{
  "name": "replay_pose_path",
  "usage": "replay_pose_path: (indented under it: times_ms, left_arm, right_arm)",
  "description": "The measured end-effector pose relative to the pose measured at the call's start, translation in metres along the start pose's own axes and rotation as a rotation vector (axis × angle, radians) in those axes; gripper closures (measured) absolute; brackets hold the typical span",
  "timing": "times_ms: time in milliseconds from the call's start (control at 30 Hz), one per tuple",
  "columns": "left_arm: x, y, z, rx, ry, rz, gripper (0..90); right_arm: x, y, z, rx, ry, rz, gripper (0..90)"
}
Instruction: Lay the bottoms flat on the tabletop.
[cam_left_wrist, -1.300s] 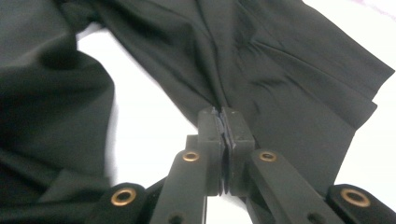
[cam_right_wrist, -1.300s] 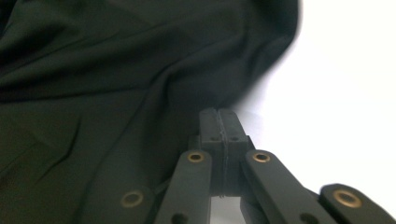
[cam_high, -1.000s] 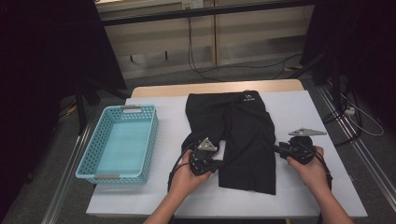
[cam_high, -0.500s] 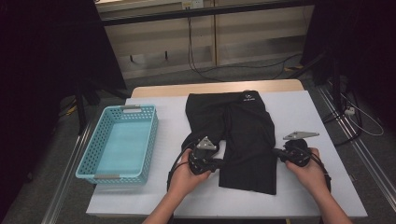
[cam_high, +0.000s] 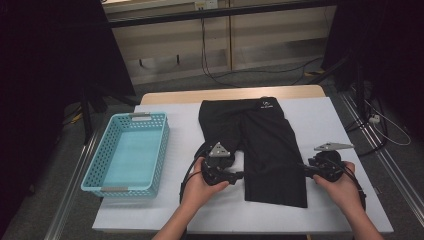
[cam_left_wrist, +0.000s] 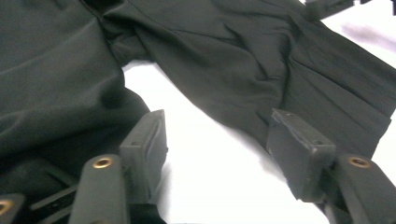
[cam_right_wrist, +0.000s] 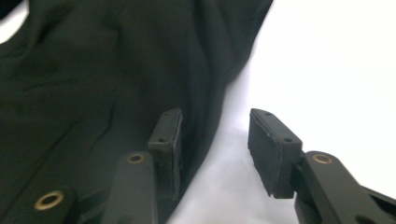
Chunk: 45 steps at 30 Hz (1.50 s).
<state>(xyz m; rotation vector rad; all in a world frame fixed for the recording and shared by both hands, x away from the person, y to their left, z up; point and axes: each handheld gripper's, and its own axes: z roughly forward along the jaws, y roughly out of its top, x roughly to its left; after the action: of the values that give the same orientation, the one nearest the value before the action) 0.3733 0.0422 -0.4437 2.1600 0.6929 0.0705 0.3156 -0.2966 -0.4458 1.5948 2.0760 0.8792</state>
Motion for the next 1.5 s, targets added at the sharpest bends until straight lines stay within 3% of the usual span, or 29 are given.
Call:
replay_pose_path:
  times_ms: [267, 333, 367, 433, 500, 567, 600, 633, 800, 933, 967, 1167, 1267, 1500]
  left_arm:
    - [0.0, 0.002, -0.001, -0.01, 0.02, 0.026, 29.5]
    - [-0.001, 0.002, -0.001, -0.006, 0.022, 0.033, 28.7]
    - [-0.001, 0.002, -0.001, -0.003, 0.022, 0.04, 28.5]
    - [-0.002, 0.002, 0.0, 0.002, 0.024, 0.065, 29.0]
    - [-0.002, 0.002, -0.001, 0.004, 0.025, 0.077, 28.9]
    - [-0.002, 0.002, -0.001, -0.004, 0.025, 0.076, 28.1]
    - [-0.002, 0.003, -0.002, -0.001, 0.046, 0.079, 28.0]
    - [-0.001, 0.003, -0.003, -0.004, 0.026, 0.082, 27.9]
    - [0.0, 0.003, -0.004, -0.006, 0.026, 0.08, 27.3]
    - [0.001, 0.004, -0.004, -0.005, 0.029, 0.083, 26.8]
    - [0.001, 0.004, -0.004, -0.01, 0.029, 0.083, 26.8]
    - [0.002, 0.003, -0.002, 0.004, 0.032, 0.081, 24.9]
    - [0.004, 0.003, -0.004, 0.011, 0.034, 0.087, 22.5]
    - [0.007, 0.002, -0.01, 0.001, 0.046, 0.093, 20.5]
  right_arm:
    - [0.015, -0.02, -0.014, 0.047, 0.012, -0.02, 62.3]
    - [0.018, -0.022, -0.016, 0.047, 0.005, -0.036, 70.9]
    - [0.018, -0.023, -0.017, 0.051, 0.022, -0.042, 81.6]
    - [0.016, -0.024, -0.017, 0.051, 0.062, -0.022, 90.0]
    - [0.012, -0.024, -0.017, 0.047, 0.088, 0.003, 90.0]
    - [0.007, -0.025, -0.019, 0.046, 0.077, -0.003, 90.0]
    - [0.006, -0.025, -0.02, 0.046, 0.077, -0.003, 90.0]
    - [0.002, -0.026, -0.022, 0.048, 0.08, 0.002, 90.0]
    - [-0.011, -0.028, -0.031, 0.079, 0.039, 0.001, 90.0]
    - [-0.018, -0.031, -0.032, 0.045, 0.041, 0.016, 90.0]
    - [-0.017, -0.03, -0.031, 0.029, 0.041, 0.021, 85.7]
    - [-0.011, -0.016, -0.02, -0.041, -0.004, 0.013, 59.1]
    - [-0.014, -0.004, -0.01, -0.065, -0.031, 0.018, 55.3]
    - [-0.019, 0.032, 0.027, -0.097, -0.052, 0.055, 56.9]
